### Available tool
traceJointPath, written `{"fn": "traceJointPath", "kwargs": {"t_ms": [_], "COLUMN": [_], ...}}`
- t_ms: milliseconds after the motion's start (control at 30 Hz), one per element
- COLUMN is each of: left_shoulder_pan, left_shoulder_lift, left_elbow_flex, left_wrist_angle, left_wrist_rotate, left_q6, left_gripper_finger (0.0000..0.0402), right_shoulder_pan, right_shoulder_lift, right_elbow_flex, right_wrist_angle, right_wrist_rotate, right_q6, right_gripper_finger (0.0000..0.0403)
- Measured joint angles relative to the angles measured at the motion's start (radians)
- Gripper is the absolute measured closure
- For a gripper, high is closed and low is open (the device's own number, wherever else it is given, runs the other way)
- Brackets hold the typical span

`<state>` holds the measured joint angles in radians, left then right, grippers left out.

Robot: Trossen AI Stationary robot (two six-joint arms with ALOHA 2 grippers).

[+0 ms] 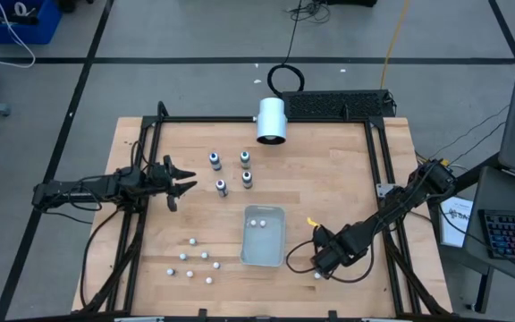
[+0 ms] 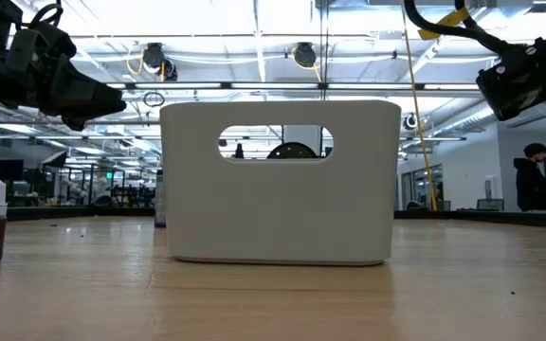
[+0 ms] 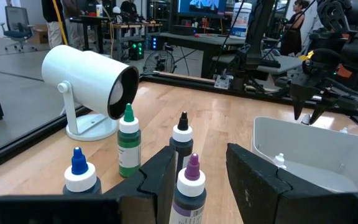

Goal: Pick & Place food coloring
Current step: Put the small purple food coloring bottle into the gray bin

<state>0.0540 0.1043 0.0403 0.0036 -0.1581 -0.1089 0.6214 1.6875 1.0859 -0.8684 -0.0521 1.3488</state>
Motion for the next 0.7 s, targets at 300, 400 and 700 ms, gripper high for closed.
{"fn": "traceJointPath", "kwargs": {"t_ms": [300, 400, 700], "left_shoulder_pan": [0.0, 0.0, 0.0], "left_shoulder_lift": [0.0, 0.0, 0.0], "left_elbow_flex": [0.0, 0.0, 0.0], "left_wrist_angle": [0.0, 0.0, 0.0], "left_wrist_rotate": [0.0, 0.0, 0.0], "left_q6": [0.0, 0.0, 0.0], "left_gripper_finger": [0.0254, 0.0254, 0.0254], "right_shoulder_pan": [0.0, 0.0, -0.015], "right_shoulder_lift": [0.0, 0.0, -0.018], "right_elbow_flex": [0.0, 0.0, 0.0], "right_wrist_angle": [0.001, 0.004, 0.076], "right_wrist_rotate": [-0.002, -0.002, 0.044], "right_q6": [-0.002, -0.009, -0.112], "right_gripper_finger": [0.0286, 0.0312, 0.0361]}}
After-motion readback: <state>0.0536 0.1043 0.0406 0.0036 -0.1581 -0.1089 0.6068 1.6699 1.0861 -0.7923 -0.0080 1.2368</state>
